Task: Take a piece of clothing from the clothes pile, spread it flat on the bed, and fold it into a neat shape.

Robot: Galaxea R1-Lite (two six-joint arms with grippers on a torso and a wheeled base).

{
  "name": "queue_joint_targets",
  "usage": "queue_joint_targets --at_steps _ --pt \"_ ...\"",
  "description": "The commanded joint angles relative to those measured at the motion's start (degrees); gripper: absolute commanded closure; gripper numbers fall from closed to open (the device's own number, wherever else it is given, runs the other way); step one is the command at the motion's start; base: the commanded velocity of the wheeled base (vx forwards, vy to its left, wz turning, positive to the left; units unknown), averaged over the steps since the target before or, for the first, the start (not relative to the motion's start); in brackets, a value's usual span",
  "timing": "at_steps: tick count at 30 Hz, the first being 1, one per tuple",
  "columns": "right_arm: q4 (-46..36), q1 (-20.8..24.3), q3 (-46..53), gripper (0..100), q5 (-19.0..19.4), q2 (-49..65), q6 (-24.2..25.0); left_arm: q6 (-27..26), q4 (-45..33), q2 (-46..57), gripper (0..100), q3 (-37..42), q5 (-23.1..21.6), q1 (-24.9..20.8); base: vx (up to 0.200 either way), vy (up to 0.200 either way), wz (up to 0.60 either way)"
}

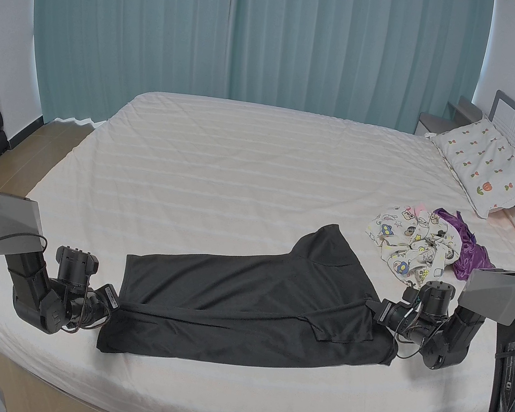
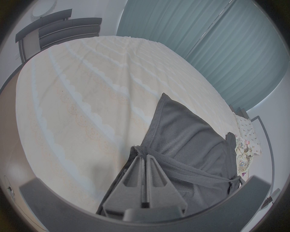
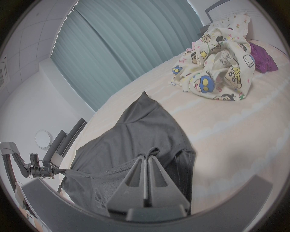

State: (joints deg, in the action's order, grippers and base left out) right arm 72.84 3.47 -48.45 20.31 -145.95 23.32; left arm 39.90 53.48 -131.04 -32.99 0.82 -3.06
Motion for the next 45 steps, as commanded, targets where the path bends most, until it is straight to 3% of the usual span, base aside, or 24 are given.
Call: queue_joint_targets --at_steps 1,25,26,36,42,43,45 --pt "0.6 -0.3 -0.8 100 -0.1 0.0 0.7 0.0 0.0 -0.4 100 0.0 0.1 0.2 0.000 0.000 0.00" --pt "1.7 0.4 -5.2 100 -1.5 -4.0 2.2 0.1 0.0 -2.6 100 -1.2 0.1 0.8 0.000 0.000 0.00" --pt "1.6 0.5 -5.3 0 -1.5 -4.0 2.2 0.1 0.1 -2.6 0 -1.2 0.0 0.8 0.000 0.000 0.00" --pt "2.7 0.2 -3.9 0 -1.9 -3.4 2.4 2.0 2.1 -1.0 0 -0.6 -0.8 1.9 0.000 0.000 0.00" --pt "3.8 -0.6 -0.2 0 -1.9 -0.1 5.5 1.8 2.2 6.2 0 2.8 -8.0 3.9 0.000 0.000 0.00" --pt "4.2 -1.0 1.1 0 -2.0 1.1 6.7 1.9 1.8 9.5 0 4.2 -11.6 4.1 0.000 0.000 0.00" --pt "4.2 -1.5 2.0 0 -2.0 1.6 7.0 1.8 1.7 10.4 0 4.6 -12.4 3.9 0.000 0.000 0.00"
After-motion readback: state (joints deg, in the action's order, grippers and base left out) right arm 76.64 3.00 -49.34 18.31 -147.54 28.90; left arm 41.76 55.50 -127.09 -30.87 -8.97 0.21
